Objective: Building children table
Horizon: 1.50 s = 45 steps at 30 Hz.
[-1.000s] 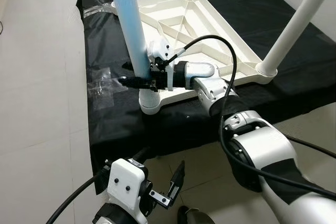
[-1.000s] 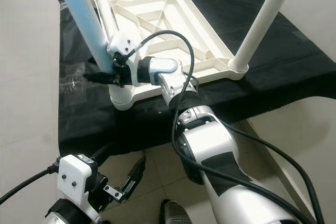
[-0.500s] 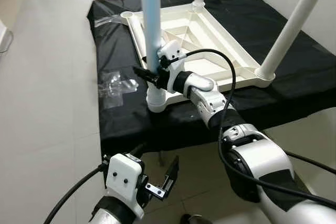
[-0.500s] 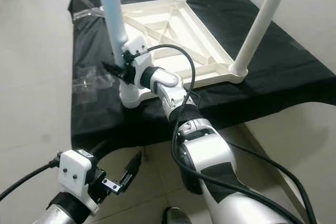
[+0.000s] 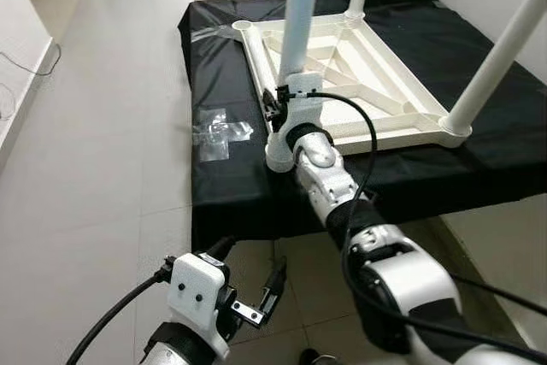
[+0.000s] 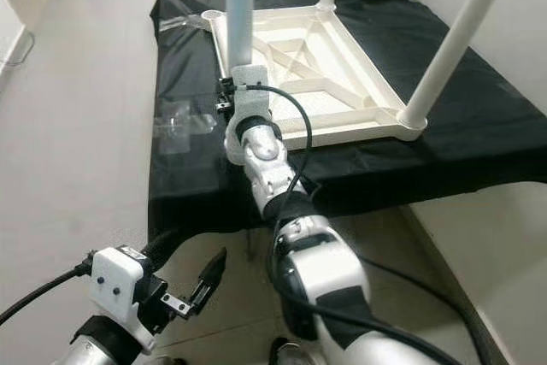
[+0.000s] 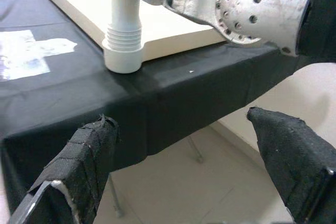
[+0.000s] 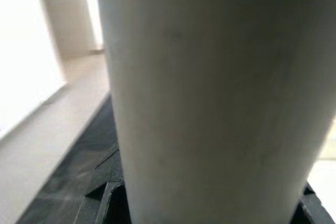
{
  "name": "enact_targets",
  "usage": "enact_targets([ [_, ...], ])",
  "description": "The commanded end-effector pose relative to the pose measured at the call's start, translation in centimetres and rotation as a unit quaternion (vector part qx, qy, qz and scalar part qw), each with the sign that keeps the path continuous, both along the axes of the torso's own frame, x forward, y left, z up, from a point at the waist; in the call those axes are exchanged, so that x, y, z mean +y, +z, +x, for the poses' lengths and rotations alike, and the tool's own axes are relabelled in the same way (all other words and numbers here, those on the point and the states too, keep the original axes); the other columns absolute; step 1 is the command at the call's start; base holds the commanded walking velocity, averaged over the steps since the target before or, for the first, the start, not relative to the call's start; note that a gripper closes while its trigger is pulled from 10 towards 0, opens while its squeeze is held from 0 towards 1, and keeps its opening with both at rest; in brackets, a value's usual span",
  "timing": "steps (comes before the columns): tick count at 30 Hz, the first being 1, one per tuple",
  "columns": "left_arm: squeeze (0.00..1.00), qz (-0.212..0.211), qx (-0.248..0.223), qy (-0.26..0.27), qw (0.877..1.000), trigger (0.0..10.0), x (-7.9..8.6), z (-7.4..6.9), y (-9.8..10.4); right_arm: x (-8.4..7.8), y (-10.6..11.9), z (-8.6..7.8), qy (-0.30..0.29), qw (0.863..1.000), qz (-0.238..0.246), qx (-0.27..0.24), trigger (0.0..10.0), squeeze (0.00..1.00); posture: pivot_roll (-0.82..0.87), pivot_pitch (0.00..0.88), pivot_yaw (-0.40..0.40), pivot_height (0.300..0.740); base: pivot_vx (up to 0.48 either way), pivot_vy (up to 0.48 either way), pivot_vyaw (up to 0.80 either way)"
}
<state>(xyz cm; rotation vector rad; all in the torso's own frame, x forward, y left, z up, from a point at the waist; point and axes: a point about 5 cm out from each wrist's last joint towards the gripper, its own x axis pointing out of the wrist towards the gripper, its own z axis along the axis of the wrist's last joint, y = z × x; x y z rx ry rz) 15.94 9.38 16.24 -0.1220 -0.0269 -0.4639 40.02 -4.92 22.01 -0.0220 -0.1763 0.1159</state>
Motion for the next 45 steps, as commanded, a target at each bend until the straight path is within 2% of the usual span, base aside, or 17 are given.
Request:
enact_targets([
  [1,0.00,0.002,0.011,0.000,1.000,10.0,0.1,0.0,-0.5,-0.9,-4.7,-0.6,-0.046,0.994,-0.018,0.102,10.0,0.00,0.09,0.194,-0.026,0.740,0.000,0.000,0.00],
  [4,0.00,0.003,0.010,-0.002,1.000,10.0,0.1,0.2,-0.7,0.0,-5.1,-1.2,-0.138,0.983,0.016,0.119,10.0,0.00,0.09,0.194,-0.026,0.740,0.000,0.000,0.00],
  [7,0.00,0.003,0.010,-0.002,1.000,10.0,0.1,0.2,-0.7,0.2,-5.1,-1.4,-0.180,0.975,0.034,0.128,10.0,0.00,0.09,0.194,-0.026,0.740,0.000,0.000,0.00],
  [9,0.00,0.004,0.010,-0.001,1.000,10.0,0.2,0.2,-0.7,0.2,-5.2,-1.8,-0.257,0.953,0.068,0.148,10.0,0.00,0.10,0.192,-0.024,0.740,0.000,0.000,0.00],
  [10,0.00,0.004,0.010,-0.001,1.000,10.0,0.2,0.2,-0.7,0.2,-5.2,-1.8,-0.257,0.953,0.068,0.148,10.0,0.00,0.10,0.192,-0.024,0.740,0.000,0.000,0.00],
  [14,0.00,0.004,0.011,-0.002,1.000,10.0,0.2,0.1,-0.7,0.4,-5.5,-2.4,-0.331,0.920,0.099,0.185,10.0,0.00,0.10,0.192,-0.024,0.740,0.000,0.000,0.00],
  [19,0.00,0.004,0.011,-0.002,1.000,10.0,0.2,0.1,-0.7,1.0,-5.1,-2.8,-0.351,0.912,0.111,0.182,10.0,0.00,0.10,0.192,-0.024,0.740,0.000,0.000,0.00],
  [21,0.00,0.005,0.010,-0.002,1.000,10.0,0.2,0.1,-0.7,1.2,-4.7,-2.8,-0.350,0.917,0.100,0.163,10.0,0.00,0.10,0.192,-0.024,0.740,0.000,0.000,0.00],
  [26,0.00,0.006,0.009,-0.001,1.000,10.0,0.3,0.2,-0.8,1.8,-4.2,-2.9,-0.334,0.927,0.085,0.145,10.0,0.00,0.11,0.196,-0.023,0.740,0.000,0.000,0.00],
  [27,0.00,0.007,0.009,-0.001,1.000,10.0,0.3,0.3,-0.9,2.1,-4.0,-2.8,-0.318,0.934,0.087,0.140,10.0,0.00,0.10,0.193,-0.024,0.740,0.000,0.000,0.00],
  [28,0.00,0.007,0.009,-0.001,1.000,10.0,0.3,0.3,-0.9,3.1,-3.3,-2.6,-0.250,0.957,0.087,0.117,10.0,0.00,0.10,0.193,-0.023,0.740,0.000,0.000,0.00],
  [31,0.00,0.007,0.009,0.000,1.000,10.0,0.3,0.4,-0.9,3.5,-2.9,-2.5,-0.219,0.966,0.087,0.104,10.0,0.00,0.11,0.191,-0.026,0.740,0.000,0.000,0.00],
  [33,0.00,0.004,0.010,0.001,1.000,10.0,0.4,0.5,-1.0,3.6,-0.9,-2.2,-0.154,0.980,0.117,0.048,10.0,0.00,0.10,0.180,-0.023,0.740,0.000,0.000,0.00],
  [35,0.00,0.003,0.011,0.002,1.000,10.0,0.4,0.5,-1.0,3.5,-0.1,-2.1,-0.140,0.982,0.123,0.029,10.0,0.00,0.10,0.180,-0.023,0.740,0.000,0.000,0.00],
  [36,0.00,0.001,0.014,0.001,1.000,10.0,0.4,0.7,-1.2,2.7,2.2,-1.8,-0.098,0.986,0.137,-0.023,10.0,0.00,0.09,0.167,-0.023,0.740,0.000,0.000,0.00],
  [44,0.00,0.000,0.018,0.004,1.000,10.0,0.7,1.2,-1.6,1.6,5.8,-2.2,0.006,0.977,0.195,-0.087,10.0,0.00,0.09,0.139,-0.012,0.740,0.000,0.000,0.00],
  [45,1.00,0.003,0.020,0.012,1.000,10.0,1.0,1.4,-1.7,1.5,6.4,-2.5,0.041,0.973,0.206,-0.098,10.0,0.00,0.08,0.135,-0.010,0.740,0.000,0.000,0.00],
])
